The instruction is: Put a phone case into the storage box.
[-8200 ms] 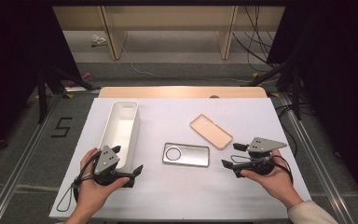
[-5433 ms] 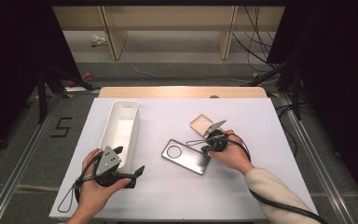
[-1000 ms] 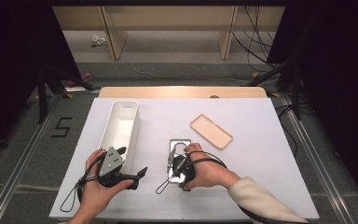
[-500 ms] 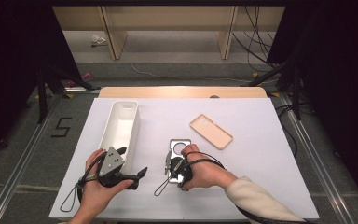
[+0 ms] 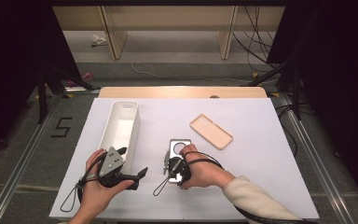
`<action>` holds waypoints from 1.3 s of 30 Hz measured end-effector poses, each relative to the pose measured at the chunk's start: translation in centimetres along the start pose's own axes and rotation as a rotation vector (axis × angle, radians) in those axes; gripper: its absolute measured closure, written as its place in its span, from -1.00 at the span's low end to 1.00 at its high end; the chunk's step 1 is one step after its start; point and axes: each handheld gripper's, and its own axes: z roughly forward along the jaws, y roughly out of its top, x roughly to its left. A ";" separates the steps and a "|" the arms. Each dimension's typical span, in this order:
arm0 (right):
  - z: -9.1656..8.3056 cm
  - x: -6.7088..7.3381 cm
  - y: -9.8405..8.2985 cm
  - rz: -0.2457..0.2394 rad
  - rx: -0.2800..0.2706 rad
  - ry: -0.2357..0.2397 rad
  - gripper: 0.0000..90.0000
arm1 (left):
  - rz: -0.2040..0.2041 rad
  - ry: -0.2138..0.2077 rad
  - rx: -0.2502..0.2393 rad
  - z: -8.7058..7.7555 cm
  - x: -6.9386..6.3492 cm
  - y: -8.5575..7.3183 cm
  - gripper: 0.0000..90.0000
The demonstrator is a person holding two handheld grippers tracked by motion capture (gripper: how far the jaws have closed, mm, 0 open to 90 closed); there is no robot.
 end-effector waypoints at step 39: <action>-0.2 1.5 1.0 -0.090 0.064 0.034 0.93 | 0.003 -0.007 0.001 0.1 -0.1 0.0 -0.95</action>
